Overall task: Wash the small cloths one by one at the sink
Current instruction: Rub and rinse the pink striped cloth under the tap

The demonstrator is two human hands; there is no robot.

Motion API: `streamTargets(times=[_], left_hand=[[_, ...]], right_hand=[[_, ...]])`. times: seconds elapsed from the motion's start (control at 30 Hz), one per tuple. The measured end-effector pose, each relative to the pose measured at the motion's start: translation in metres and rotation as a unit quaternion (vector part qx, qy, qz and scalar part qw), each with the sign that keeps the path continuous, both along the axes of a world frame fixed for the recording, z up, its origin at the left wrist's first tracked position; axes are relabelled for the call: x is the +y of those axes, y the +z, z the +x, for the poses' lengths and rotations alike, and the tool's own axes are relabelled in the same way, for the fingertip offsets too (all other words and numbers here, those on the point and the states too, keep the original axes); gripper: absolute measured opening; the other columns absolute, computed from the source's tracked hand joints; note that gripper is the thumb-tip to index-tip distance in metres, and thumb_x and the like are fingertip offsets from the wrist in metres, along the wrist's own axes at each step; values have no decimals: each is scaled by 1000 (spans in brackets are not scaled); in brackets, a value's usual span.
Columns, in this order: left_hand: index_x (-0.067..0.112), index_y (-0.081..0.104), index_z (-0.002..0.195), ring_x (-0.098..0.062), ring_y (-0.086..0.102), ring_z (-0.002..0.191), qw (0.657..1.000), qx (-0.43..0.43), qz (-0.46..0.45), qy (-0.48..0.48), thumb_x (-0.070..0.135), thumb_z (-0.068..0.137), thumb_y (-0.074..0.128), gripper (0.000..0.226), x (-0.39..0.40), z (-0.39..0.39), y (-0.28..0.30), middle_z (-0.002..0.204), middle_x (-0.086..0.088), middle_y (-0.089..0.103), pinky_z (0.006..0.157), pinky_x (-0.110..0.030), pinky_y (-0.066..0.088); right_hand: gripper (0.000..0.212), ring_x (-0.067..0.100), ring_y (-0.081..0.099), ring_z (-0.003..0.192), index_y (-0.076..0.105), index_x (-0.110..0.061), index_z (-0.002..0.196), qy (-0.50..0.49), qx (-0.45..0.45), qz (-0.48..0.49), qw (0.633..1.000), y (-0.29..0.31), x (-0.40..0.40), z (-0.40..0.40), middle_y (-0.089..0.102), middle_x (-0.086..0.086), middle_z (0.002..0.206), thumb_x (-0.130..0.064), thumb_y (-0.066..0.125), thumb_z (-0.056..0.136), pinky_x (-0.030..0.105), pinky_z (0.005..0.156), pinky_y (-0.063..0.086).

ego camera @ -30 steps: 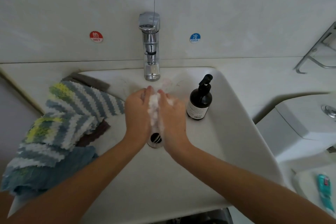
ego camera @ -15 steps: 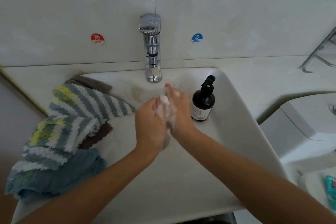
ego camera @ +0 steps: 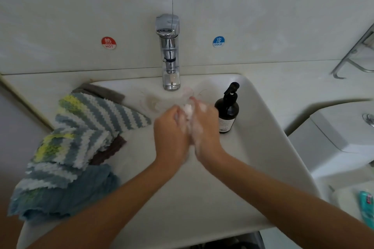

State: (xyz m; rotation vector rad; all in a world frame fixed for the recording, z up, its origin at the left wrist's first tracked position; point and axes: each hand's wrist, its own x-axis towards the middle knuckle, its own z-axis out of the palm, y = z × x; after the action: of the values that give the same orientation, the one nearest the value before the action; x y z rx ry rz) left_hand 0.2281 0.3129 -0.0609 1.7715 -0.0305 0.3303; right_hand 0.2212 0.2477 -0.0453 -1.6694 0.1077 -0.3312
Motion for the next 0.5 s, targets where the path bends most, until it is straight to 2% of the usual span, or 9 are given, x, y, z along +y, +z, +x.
streamTargets(times=[0.03,0.07,0.17,0.23,0.3,0.33,0.37,0.4,0.5], left_hand=[[18,37,55,-9,32,50,1000,12,-24,13,15,96,50,44,3,7,1,51,5,35,51,-28,30],[16,39,56,-10,34,50,999,14,-37,15,14,97,51,43,7,11,1,51,2,37,51,-28,31],[7,42,59,-22,39,51,1000,-12,21,4,19,95,46,39,7,-5,-2,55,-13,44,49,-35,35],[-1,43,63,-26,43,52,998,-42,40,-12,29,88,41,39,3,-16,1,59,-21,47,50,-38,36],[0,42,61,-20,41,52,999,-35,21,3,28,90,42,40,5,-2,5,57,-20,44,49,-34,33],[2,43,60,-17,41,53,1000,-23,7,18,26,94,44,42,8,9,4,55,-15,43,49,-30,32],[5,44,59,-16,41,53,999,-11,-5,30,22,98,46,43,12,18,2,54,-10,42,51,-29,33],[8,43,58,-16,40,53,999,0,-12,35,19,98,48,42,16,22,-2,53,-6,41,53,-30,34],[11,41,58,-13,36,49,999,-18,19,21,23,93,46,37,15,7,-7,53,-7,41,48,-30,33]], right_hand=[[20,4,51,64,62,-12,82,-11,11,-10,1000,-4,3,0,52,-12,66,-7,52,98,17,67,41],[30,7,52,61,59,-17,70,-10,40,38,998,-1,5,-1,51,-11,60,-13,52,100,23,65,42],[54,12,41,52,49,-26,47,-32,55,104,993,-3,9,16,42,-13,46,-14,51,99,32,57,33],[50,8,30,45,40,-22,51,-77,55,12,995,-3,2,29,31,-12,45,-8,52,97,29,50,26],[33,3,42,44,49,-19,67,-48,29,14,998,-5,4,22,41,-12,52,-4,54,96,18,49,33],[25,2,52,54,55,-20,75,-43,24,17,999,-6,9,13,50,-9,60,-4,58,93,18,55,41],[19,9,59,64,58,-22,78,-35,-7,-52,998,-10,12,5,55,-5,67,-8,60,91,26,62,46],[21,18,59,71,58,-25,75,-6,6,-56,998,-11,15,0,57,-3,69,-16,57,93,34,69,48],[40,21,49,63,49,-16,62,-21,94,96,991,-7,12,17,48,5,58,-23,50,101,36,62,41]])
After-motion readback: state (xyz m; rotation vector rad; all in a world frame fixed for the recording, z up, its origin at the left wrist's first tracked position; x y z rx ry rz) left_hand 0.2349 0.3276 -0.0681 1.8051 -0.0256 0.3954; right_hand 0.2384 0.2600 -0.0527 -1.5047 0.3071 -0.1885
